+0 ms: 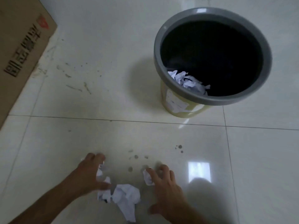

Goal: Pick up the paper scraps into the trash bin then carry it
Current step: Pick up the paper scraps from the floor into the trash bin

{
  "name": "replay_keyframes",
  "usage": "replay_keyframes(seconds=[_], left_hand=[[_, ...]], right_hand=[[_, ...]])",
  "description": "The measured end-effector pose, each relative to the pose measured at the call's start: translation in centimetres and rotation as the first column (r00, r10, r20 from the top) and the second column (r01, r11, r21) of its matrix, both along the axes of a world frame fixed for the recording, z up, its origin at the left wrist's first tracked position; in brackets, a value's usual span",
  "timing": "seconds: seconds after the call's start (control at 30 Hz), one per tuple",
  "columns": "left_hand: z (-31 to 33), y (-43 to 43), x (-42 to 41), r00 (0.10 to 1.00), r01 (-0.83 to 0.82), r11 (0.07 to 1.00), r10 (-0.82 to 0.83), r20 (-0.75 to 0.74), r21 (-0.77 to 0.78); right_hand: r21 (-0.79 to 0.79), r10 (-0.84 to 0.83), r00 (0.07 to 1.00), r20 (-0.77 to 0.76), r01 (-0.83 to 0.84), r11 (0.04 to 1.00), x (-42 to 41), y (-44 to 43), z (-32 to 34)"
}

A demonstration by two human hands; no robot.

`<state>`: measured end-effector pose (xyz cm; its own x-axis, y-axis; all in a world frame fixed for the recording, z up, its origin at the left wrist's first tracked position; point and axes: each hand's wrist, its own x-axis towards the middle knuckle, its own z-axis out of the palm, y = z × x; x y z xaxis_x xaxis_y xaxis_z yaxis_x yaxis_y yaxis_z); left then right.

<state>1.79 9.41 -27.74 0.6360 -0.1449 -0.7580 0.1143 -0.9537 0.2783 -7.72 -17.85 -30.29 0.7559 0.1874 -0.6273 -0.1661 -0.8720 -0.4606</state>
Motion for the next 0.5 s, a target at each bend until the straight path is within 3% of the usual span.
replay_keyframes(seconds=[0.23,0.3,0.37,0.5], left_hand=[[-2.1,-4.1,-10.8,0.987,-0.158,0.984,0.158,0.003,-0.080],[-2.5,-6.3,-11.6,0.973,-0.204,0.973,0.213,0.083,-0.106],[-2.3,-7.8,-11.6,0.978,-0.142,0.985,0.156,0.141,-0.102],[-1.2,-8.7,-10.1,0.962,-0.226,0.950,0.252,0.102,-0.217]], right_hand=[[0.097,-0.157,0.986,-0.063,0.162,0.982,-2.1,6.4,-0.6],[0.106,-0.176,0.982,-0.071,0.183,0.977,-2.3,7.5,-0.6],[0.097,-0.177,0.982,-0.069,0.183,0.978,-2.4,7.8,-0.6],[0.125,-0.206,0.974,-0.099,0.218,0.968,-1.4,7.1,0.1]])
